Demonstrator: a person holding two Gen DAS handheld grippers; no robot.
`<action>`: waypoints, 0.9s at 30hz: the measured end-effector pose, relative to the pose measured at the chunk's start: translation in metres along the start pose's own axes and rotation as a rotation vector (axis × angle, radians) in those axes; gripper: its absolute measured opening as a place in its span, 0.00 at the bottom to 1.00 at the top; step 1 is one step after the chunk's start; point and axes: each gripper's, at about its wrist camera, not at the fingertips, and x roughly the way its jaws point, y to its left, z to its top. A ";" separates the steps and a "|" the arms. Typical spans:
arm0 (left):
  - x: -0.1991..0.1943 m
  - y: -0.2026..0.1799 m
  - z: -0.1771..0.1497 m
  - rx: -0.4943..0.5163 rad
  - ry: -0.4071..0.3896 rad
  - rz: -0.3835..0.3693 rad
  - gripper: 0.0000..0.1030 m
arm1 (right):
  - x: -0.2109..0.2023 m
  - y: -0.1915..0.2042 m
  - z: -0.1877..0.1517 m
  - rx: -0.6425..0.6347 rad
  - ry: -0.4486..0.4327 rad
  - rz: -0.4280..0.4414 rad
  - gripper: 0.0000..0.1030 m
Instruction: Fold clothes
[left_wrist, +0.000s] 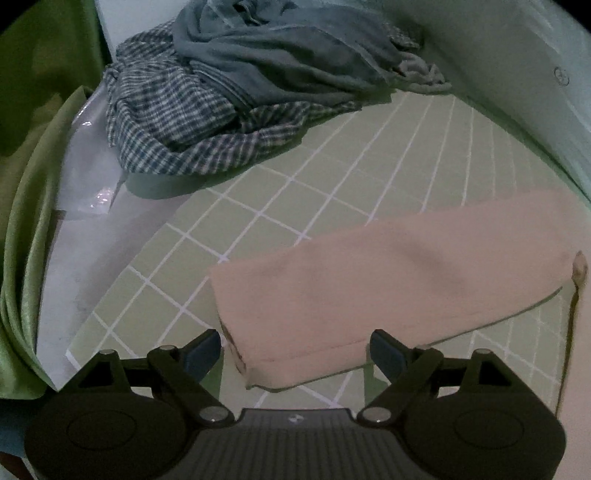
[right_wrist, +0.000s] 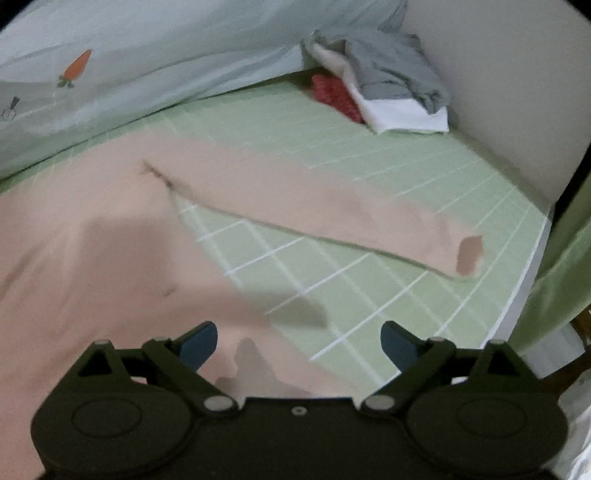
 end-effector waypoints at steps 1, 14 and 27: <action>0.001 0.000 0.000 0.005 0.002 0.001 0.86 | 0.000 0.003 -0.001 0.001 0.007 0.002 0.93; -0.004 -0.018 0.005 0.045 -0.047 -0.007 0.21 | 0.000 0.007 0.001 -0.011 0.010 0.003 0.93; -0.060 -0.155 0.004 0.163 -0.170 -0.233 0.04 | 0.028 -0.060 0.031 0.029 -0.005 0.048 0.93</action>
